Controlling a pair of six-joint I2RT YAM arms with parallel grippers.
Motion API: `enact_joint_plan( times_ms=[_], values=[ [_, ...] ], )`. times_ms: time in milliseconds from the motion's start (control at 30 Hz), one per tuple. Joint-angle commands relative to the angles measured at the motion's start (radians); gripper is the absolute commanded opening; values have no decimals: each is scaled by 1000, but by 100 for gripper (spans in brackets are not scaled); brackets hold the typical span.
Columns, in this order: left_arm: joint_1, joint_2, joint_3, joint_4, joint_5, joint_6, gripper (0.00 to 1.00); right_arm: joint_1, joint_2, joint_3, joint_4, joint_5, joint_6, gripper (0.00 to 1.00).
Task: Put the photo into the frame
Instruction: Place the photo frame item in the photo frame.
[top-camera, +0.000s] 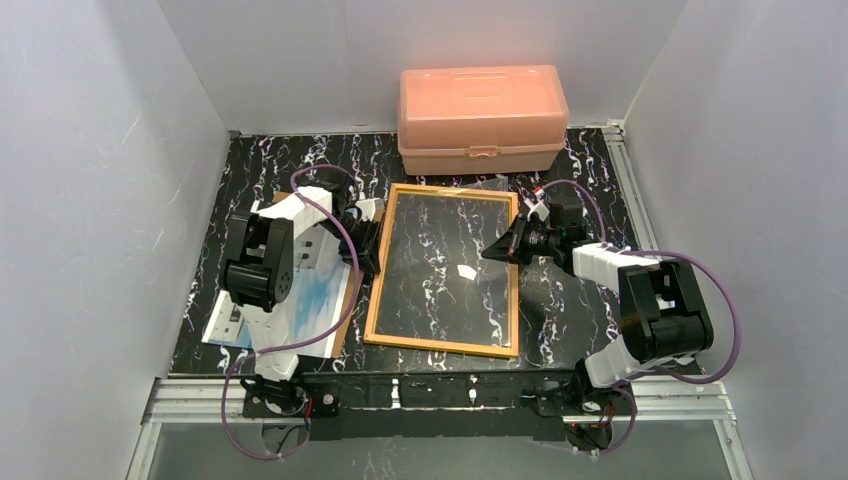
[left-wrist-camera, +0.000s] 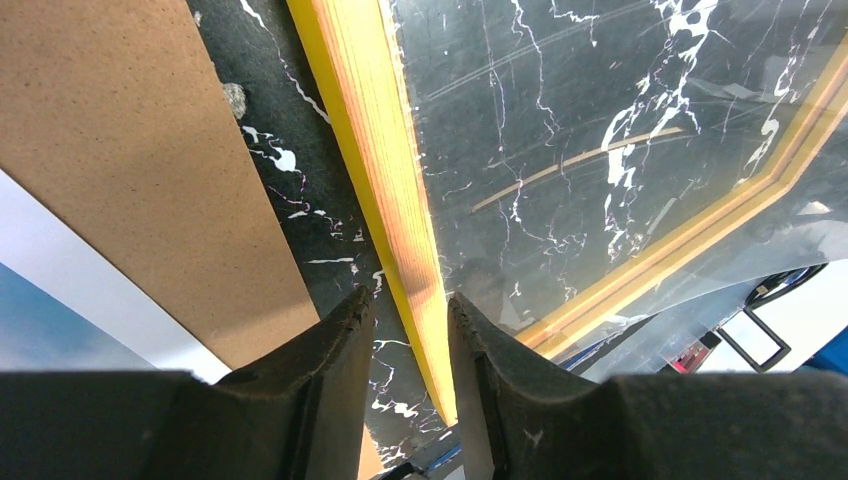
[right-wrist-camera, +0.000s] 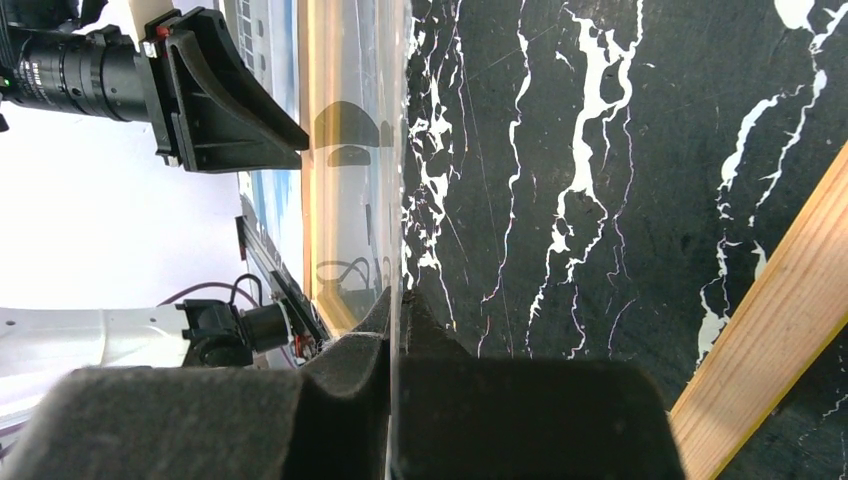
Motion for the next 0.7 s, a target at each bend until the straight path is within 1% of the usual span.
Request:
enact_joint_plan(
  times_ms=[0, 100, 233, 300, 433, 667],
  values=[
    [-3, -19, 7, -20, 4, 13, 31, -9, -12, 45, 8, 34, -19, 1],
    [-3, -19, 10, -26, 2, 12, 36, -13, -21, 44, 2, 48, -22, 1],
    [-3, -24, 9, -34, 6, 10, 49, -14, -34, 34, -3, 63, -25, 1],
    [-3, -27, 12, -39, 12, 10, 52, -15, -34, 34, -4, 61, -28, 1],
    [-3, -28, 15, -43, 20, 7, 50, -15, -23, 35, 4, 51, -26, 1],
    [-3, -4, 23, -38, 19, 10, 36, -15, -46, 46, 30, 18, -39, 1]
  ],
)
